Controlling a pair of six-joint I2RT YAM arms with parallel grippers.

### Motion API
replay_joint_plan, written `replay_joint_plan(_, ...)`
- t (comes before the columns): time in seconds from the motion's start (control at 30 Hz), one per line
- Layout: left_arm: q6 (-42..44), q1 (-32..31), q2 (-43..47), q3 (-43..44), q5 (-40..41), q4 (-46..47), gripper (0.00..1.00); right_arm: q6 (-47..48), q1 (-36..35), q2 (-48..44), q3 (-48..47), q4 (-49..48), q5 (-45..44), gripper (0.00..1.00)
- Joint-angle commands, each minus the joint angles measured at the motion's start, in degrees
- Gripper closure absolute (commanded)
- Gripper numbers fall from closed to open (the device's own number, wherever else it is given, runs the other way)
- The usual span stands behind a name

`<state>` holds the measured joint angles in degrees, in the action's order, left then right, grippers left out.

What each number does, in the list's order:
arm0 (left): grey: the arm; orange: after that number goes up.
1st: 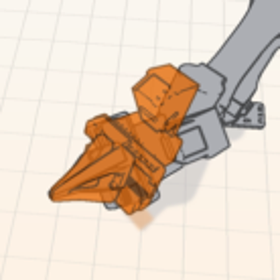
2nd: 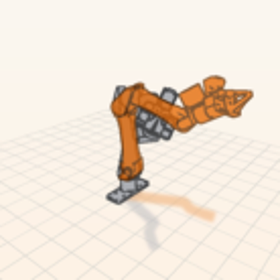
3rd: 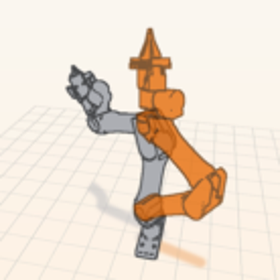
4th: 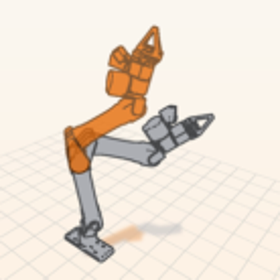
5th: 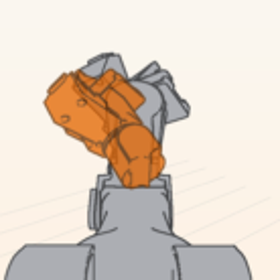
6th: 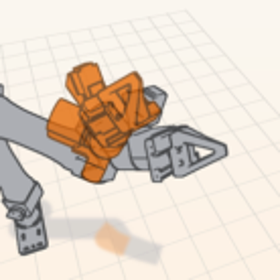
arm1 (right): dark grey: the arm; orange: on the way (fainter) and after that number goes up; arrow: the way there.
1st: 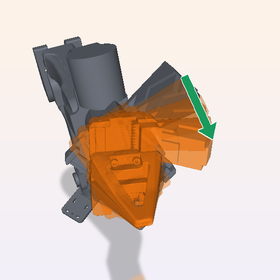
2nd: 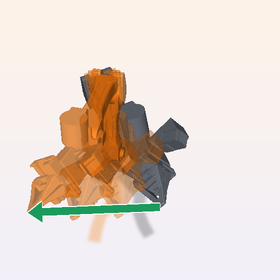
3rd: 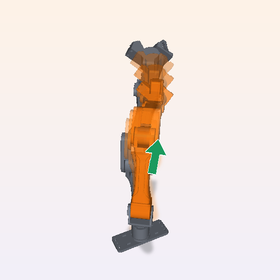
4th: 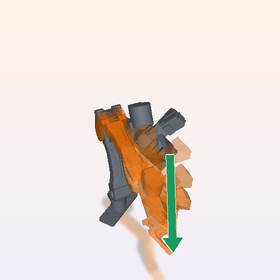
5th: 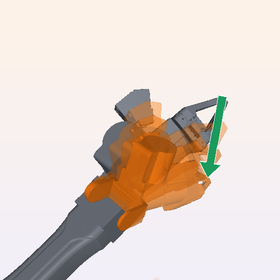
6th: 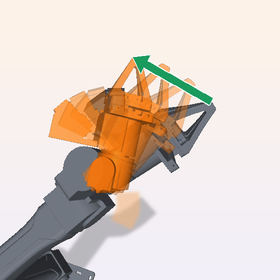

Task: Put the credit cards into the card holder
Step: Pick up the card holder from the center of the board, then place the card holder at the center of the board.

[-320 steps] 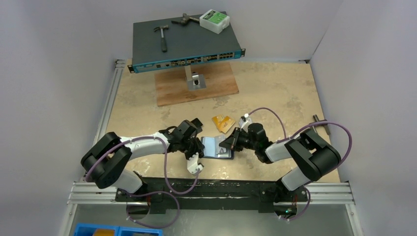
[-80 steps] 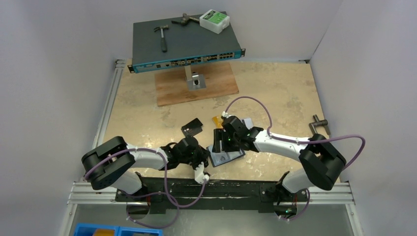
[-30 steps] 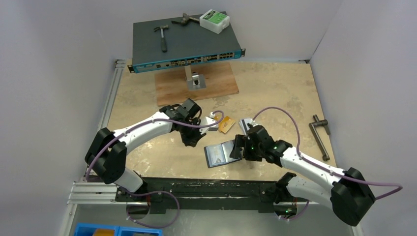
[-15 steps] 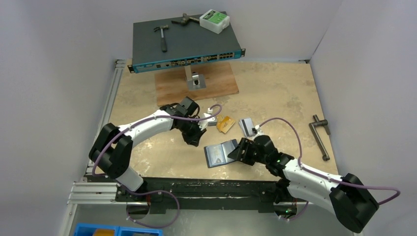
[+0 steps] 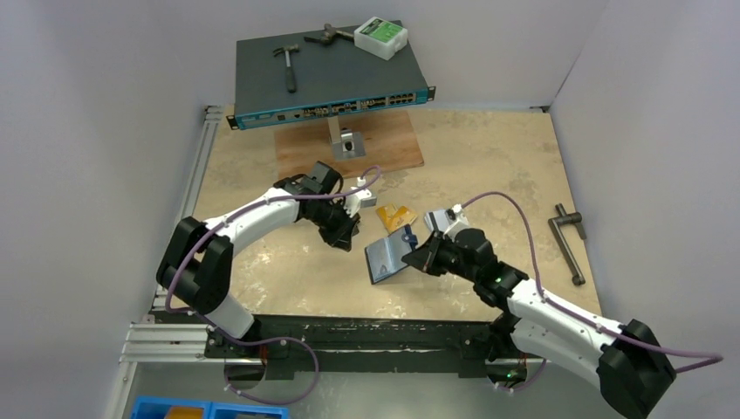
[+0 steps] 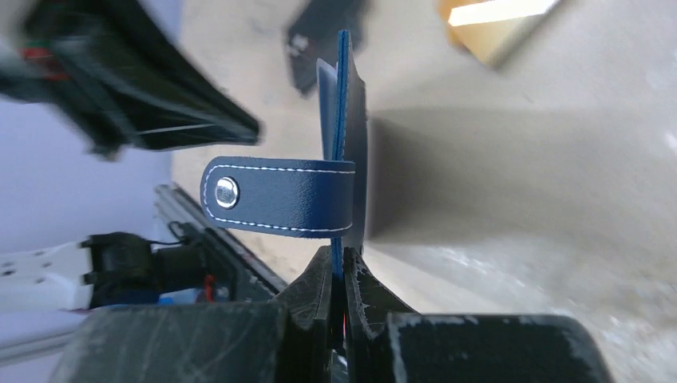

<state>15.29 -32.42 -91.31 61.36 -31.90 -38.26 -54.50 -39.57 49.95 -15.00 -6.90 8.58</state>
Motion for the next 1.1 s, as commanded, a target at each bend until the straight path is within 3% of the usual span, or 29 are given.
replay_joint_plan(0.0, -4.15, 3.71, 1.29, 2.01, -3.04, 3.40, 0.94, 6.25, -0.05, -3.09, -9.21, 2.23, 4.71, 1.00)
replay_joint_plan(0.23, -12.53, 10.88, 1.59, 0.63, -3.01, 11.74, 0.94, 8.92, -0.10, -6.57, -15.47, 2.29, 15.08, 1.00)
replay_joint_plan(0.43, -19.67, 12.40, 0.10, -2.37, -22.17, 16.55, 0.94, 7.88, -0.11, -7.61, -19.13, -0.58, 18.80, 1.00)
replay_joint_plan(0.67, -27.49, 12.27, 7.54, -9.04, -38.64, 26.73, 0.96, 2.72, -0.12, -4.34, -16.35, -11.03, 11.31, 1.00)
replay_joint_plan(0.9, -28.88, 12.21, 13.81, -10.03, -42.10, 25.82, 0.96, 1.90, -0.12, 1.23, -15.21, -13.46, 6.86, 1.00)
replay_joint_plan(1.07, -25.20, 11.91, 13.75, -9.91, -38.32, 22.01, 0.98, 1.76, -0.77, 5.01, -14.78, -13.93, 7.65, 1.00)
